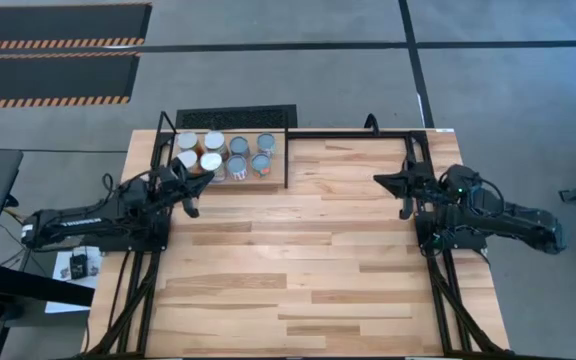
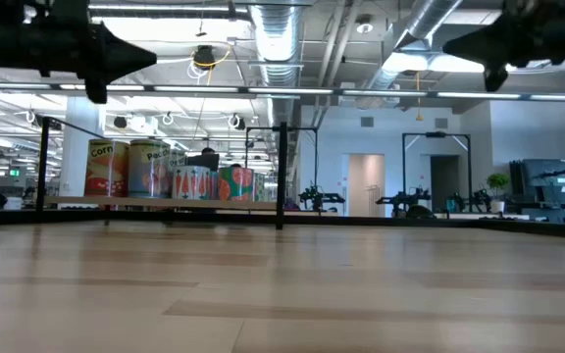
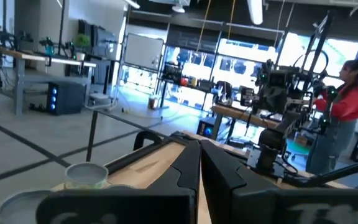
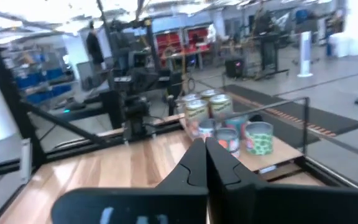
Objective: Pick and place cans onto a shelf
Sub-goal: Return to Home Position
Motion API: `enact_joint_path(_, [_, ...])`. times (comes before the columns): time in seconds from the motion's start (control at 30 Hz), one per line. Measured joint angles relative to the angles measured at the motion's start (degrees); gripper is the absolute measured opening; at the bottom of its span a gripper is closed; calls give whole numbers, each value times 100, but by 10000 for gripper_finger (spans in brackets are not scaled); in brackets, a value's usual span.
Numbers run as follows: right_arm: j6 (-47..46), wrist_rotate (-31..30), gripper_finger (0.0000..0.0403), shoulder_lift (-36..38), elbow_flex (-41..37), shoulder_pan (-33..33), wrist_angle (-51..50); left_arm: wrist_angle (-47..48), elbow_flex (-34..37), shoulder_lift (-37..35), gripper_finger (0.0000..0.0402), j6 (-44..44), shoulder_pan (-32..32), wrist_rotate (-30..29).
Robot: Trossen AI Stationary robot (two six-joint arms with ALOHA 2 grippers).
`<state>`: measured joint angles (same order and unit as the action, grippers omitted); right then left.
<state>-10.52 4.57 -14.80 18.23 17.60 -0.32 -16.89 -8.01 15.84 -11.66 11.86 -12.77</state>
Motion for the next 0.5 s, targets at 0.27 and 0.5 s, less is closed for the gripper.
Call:
enact_joint_path(0.27, [-166, -96, 18, 1227, -450, 295, -146, 602, 470, -1211, 0, -138, 0, -366])
enact_joint_path(0.5, [-164, -166, 38, 1467, -452, 335, -281, 1504, 472, -1556, 0, -520, 2, -399])
